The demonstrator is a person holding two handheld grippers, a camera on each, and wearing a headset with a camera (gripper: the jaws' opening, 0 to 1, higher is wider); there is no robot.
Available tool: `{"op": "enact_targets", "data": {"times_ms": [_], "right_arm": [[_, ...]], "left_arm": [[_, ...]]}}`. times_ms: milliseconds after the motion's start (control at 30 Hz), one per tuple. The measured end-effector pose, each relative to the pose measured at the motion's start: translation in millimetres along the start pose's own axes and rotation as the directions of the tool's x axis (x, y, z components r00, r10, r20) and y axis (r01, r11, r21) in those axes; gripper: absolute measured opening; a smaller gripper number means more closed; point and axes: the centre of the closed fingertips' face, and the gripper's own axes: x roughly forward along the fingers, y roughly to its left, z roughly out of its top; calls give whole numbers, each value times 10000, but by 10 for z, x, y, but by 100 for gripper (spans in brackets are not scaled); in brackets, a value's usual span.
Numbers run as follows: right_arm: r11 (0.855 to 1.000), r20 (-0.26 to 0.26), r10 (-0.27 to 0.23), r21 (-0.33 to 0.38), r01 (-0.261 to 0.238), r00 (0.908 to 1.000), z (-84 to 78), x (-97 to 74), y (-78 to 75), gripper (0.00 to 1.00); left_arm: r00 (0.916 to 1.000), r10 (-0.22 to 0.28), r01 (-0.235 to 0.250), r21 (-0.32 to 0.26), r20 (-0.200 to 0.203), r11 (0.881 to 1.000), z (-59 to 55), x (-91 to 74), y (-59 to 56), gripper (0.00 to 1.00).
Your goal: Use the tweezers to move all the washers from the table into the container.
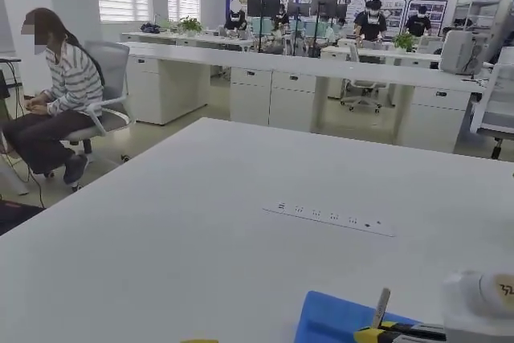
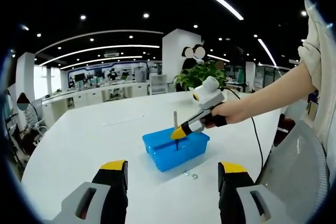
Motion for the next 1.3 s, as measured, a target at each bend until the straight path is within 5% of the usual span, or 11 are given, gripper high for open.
{"op": "enact_targets", "data": {"times_ms": [600,967,1300], "right_arm": [[9987,312,-215,-465,229,9993,42,-80,11,4],[9967,1500,44,-806,78,9887,269,-316,302,4],[9928,1916,691,-1095,-486,9790,328,-443,681,4]], "left_arm": [[10000,-1,1,-15,-13,10000,-3,4,-3,70],[9999,-105,105,64,-80,9999,-10,15,-25,71],[9997,-177,179,110,-152,9998,-21,21,-41,71]]}}
